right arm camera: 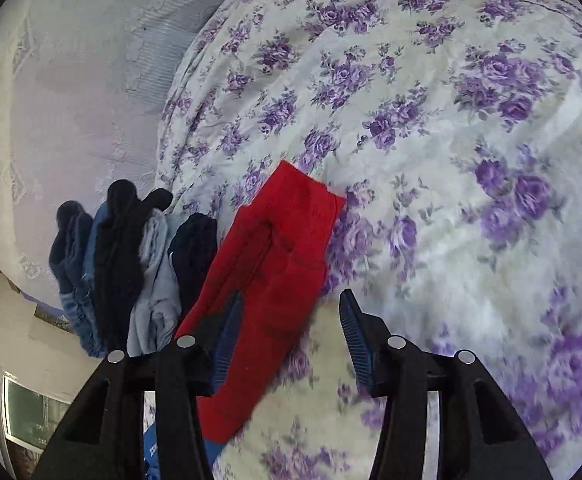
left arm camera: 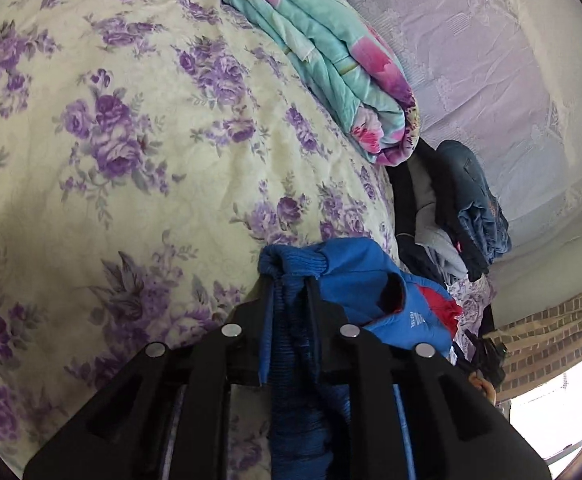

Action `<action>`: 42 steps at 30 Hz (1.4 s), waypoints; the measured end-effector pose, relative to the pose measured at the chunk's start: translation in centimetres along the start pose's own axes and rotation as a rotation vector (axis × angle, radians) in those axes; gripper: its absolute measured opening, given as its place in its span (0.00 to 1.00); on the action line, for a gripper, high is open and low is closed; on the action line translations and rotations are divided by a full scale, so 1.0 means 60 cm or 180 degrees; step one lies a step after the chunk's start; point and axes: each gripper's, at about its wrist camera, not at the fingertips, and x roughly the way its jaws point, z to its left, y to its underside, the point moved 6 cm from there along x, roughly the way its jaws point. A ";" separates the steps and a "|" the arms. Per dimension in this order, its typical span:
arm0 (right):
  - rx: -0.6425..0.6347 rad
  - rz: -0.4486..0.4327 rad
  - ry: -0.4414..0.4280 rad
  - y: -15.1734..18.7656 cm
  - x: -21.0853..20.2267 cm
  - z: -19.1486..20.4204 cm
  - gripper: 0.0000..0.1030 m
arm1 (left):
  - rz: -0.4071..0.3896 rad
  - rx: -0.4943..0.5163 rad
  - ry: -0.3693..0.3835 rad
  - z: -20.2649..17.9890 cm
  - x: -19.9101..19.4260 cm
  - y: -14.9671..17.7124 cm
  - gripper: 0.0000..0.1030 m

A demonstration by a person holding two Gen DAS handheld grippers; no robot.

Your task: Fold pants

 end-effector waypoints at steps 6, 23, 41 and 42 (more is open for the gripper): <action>-0.0003 -0.0042 0.0060 -0.015 0.040 -0.016 0.17 | -0.0025 0.0021 0.0108 0.000 0.006 -0.002 0.18; -0.0381 -0.0161 0.0238 0.091 -0.219 -0.063 0.13 | 0.0116 0.0490 0.0075 -0.055 0.032 -0.036 0.30; -0.0417 0.0039 0.0417 0.025 -0.146 -0.121 0.31 | 0.0207 0.0259 0.0148 -0.042 0.044 -0.049 0.26; -0.0435 0.0037 0.0406 0.031 -0.139 -0.120 0.28 | 0.0194 0.0278 0.0140 -0.046 0.044 -0.051 0.23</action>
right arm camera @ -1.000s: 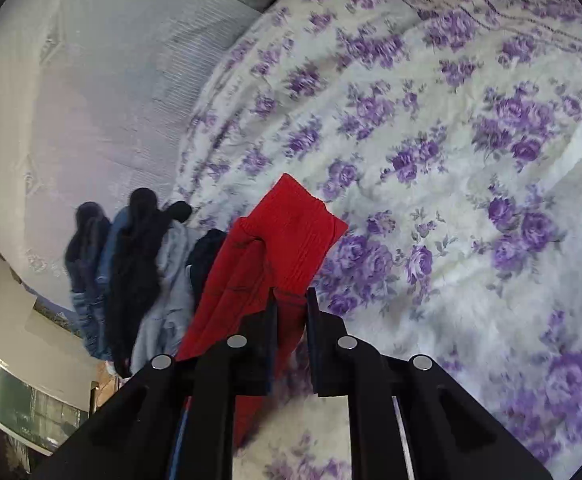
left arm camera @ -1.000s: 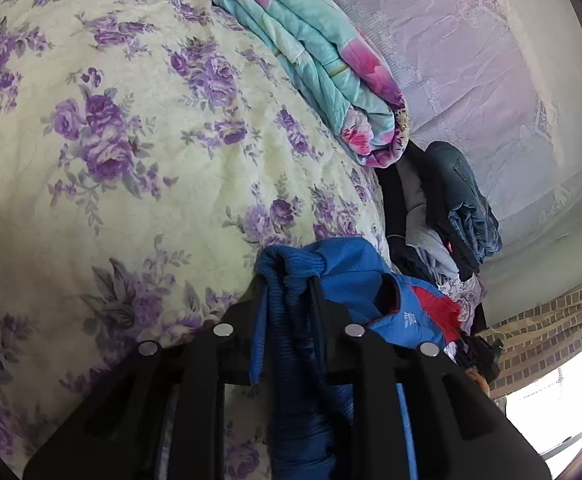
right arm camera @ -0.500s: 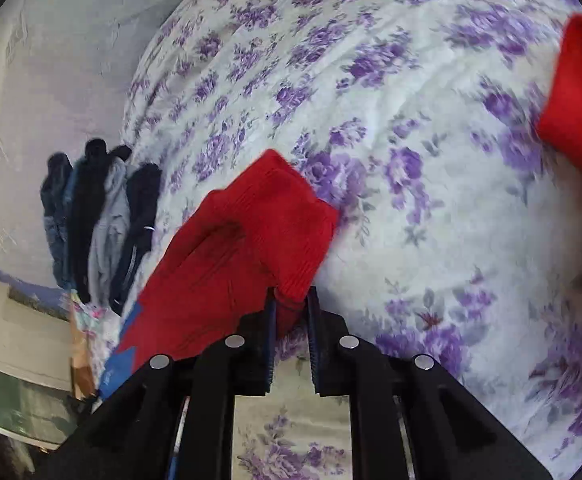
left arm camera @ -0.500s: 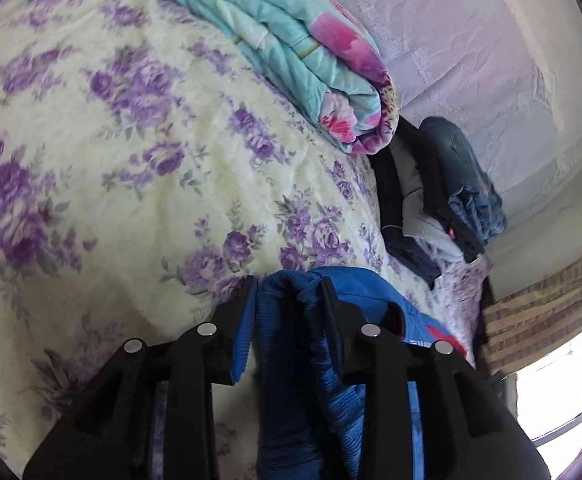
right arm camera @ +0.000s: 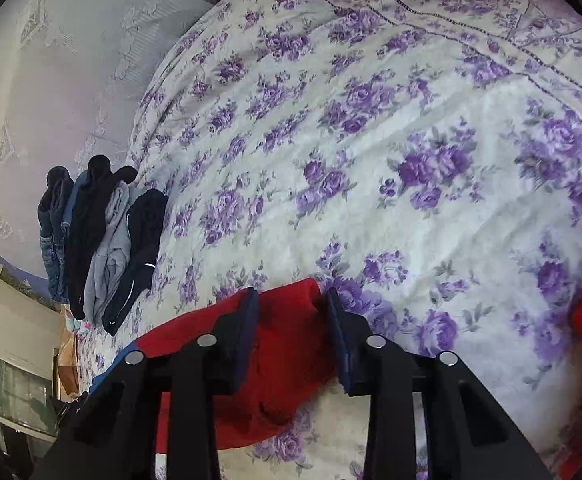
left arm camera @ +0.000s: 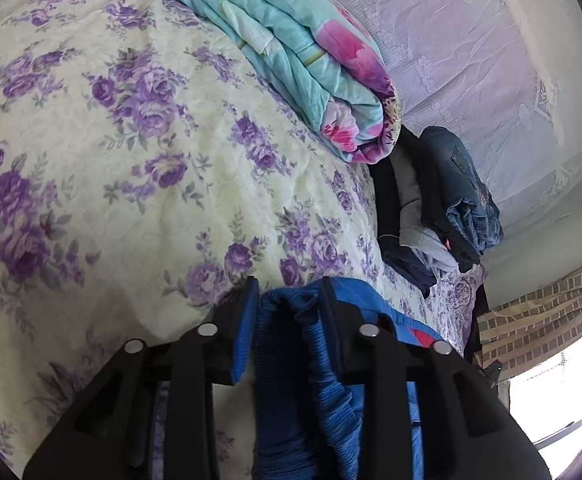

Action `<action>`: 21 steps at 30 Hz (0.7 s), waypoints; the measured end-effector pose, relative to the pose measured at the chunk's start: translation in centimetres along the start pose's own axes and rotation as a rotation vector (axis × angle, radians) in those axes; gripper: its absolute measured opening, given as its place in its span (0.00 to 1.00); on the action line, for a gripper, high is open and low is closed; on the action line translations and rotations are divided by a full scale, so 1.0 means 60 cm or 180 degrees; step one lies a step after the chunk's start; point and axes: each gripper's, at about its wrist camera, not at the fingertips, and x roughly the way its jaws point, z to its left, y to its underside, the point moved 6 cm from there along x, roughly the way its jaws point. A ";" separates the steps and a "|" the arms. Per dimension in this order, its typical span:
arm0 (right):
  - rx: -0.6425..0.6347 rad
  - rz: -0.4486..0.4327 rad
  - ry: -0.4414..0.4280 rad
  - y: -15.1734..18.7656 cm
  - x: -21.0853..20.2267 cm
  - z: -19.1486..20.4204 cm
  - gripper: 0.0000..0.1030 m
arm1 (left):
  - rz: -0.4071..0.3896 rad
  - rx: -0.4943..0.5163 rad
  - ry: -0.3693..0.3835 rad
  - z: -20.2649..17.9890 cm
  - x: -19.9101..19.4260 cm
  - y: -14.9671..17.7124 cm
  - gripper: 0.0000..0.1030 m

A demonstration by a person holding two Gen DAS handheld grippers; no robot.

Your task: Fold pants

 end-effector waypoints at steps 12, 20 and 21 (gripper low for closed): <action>0.0001 -0.0268 0.0059 -0.041 -0.014 0.003 0.08 | -0.0086 0.0129 -0.0122 -0.043 0.022 -0.052 0.11; 0.0135 -0.0482 -0.0055 0.019 -0.106 -0.007 0.36 | 0.0035 -0.0048 -0.0406 0.001 -0.080 0.036 0.70; 0.0085 -0.0532 -0.0062 0.032 -0.129 0.001 0.43 | 0.0072 0.0020 -0.0383 -0.005 -0.098 0.058 0.71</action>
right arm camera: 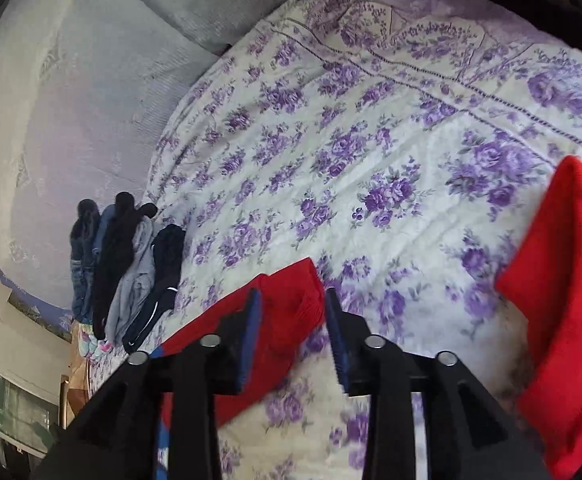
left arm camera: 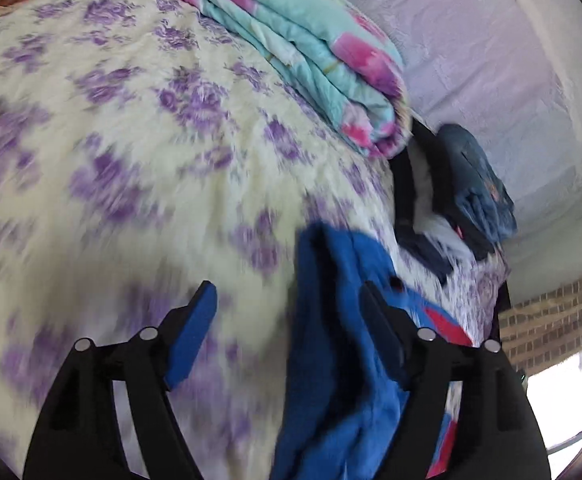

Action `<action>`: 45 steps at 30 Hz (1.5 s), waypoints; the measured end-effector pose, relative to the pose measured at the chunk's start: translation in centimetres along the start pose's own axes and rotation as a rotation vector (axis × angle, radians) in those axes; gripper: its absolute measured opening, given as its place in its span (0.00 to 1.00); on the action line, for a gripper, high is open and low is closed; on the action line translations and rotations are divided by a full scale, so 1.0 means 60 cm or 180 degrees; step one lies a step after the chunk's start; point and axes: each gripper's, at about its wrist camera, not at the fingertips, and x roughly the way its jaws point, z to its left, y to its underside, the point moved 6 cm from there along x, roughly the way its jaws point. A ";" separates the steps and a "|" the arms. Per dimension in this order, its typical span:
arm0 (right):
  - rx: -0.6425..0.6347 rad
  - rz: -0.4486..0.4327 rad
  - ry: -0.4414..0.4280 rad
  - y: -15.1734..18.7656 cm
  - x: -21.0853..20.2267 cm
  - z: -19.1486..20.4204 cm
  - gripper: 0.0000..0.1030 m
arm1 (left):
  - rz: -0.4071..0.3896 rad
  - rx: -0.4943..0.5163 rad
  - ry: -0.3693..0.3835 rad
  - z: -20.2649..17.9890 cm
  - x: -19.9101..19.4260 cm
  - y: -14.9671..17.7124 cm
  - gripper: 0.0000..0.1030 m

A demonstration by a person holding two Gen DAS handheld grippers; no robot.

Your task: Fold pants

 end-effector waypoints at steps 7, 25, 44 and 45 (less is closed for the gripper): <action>-0.0207 -0.0054 -0.0325 0.131 -0.143 0.040 0.63 | 0.0238 0.0155 0.0274 -0.030 -0.046 0.170 0.80; 0.0049 0.0016 -0.0504 0.313 -0.275 -0.019 0.72 | -0.0033 -0.0398 0.0842 -0.032 -0.026 0.210 0.18; 0.0371 0.0089 -0.0431 0.327 -0.219 -0.088 0.22 | -0.0173 -0.0583 0.0834 0.020 -0.103 0.242 0.18; 0.0397 0.0075 -0.0454 0.324 -0.212 -0.090 0.17 | -0.0161 -0.0579 0.0816 0.020 -0.104 0.243 0.18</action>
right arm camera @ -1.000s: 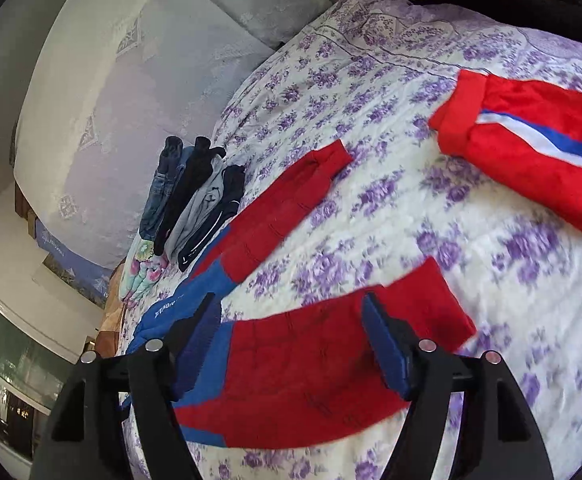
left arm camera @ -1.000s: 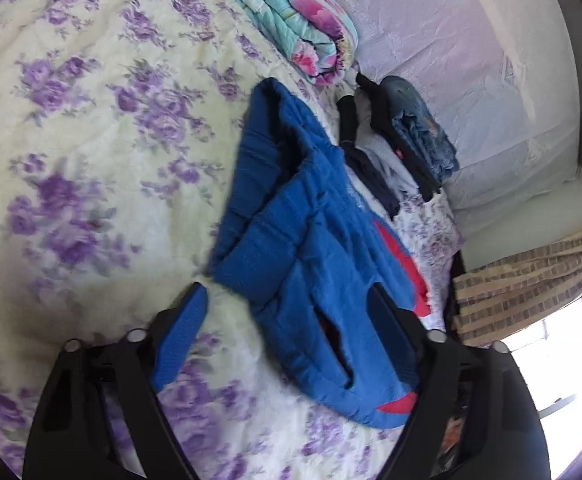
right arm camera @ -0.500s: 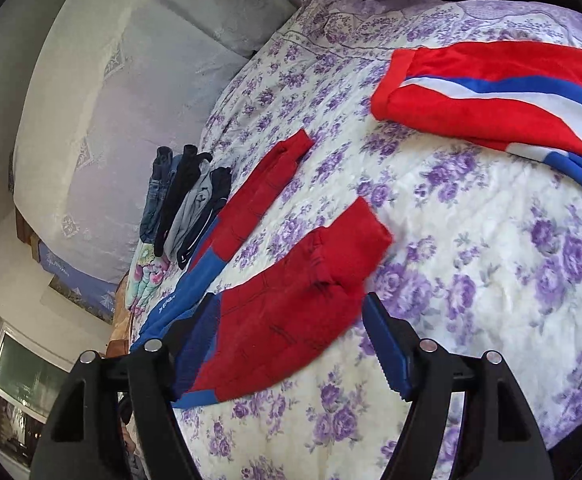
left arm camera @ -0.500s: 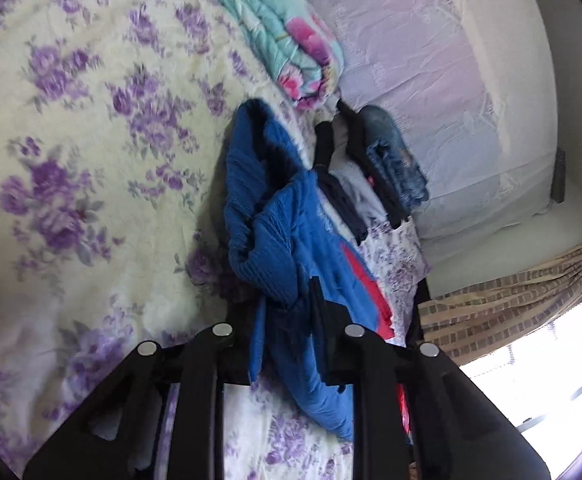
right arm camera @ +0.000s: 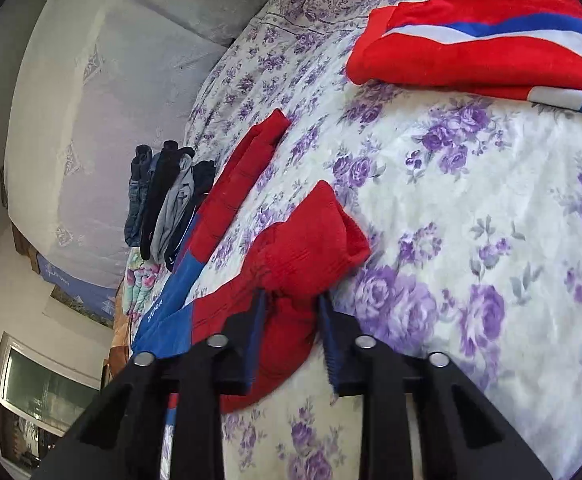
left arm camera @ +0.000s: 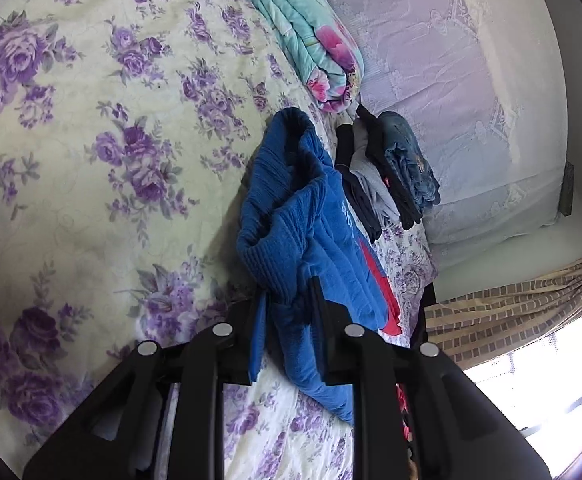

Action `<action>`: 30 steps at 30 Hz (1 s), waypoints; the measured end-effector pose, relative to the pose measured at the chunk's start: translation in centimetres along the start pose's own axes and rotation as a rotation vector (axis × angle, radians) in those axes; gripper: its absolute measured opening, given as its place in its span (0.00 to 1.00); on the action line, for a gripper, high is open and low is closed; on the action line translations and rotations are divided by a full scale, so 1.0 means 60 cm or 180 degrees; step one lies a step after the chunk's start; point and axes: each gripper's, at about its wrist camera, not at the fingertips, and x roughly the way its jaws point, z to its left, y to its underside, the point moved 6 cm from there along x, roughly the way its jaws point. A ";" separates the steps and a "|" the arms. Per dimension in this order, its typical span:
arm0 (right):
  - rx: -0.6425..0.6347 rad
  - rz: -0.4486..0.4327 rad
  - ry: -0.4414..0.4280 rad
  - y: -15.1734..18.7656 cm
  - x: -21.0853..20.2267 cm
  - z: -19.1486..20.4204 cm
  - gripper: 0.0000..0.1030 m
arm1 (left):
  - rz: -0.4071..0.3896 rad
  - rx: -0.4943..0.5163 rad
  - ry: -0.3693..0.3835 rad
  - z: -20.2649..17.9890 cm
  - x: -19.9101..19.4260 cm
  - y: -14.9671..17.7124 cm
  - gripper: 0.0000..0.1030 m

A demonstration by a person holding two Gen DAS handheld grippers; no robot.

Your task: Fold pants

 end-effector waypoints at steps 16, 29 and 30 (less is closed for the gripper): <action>-0.0164 -0.0483 -0.0008 -0.014 -0.091 0.018 0.45 | -0.0398 0.0284 -0.0750 0.007 -0.096 0.006 0.85; -0.0595 0.0451 0.0019 0.015 0.069 0.119 0.93 | -0.0234 0.0887 -0.1138 -0.068 0.030 -0.160 0.91; -0.0652 0.0380 -0.0052 0.003 0.058 0.133 0.93 | -0.0160 0.0909 -0.1127 -0.071 0.055 -0.172 0.91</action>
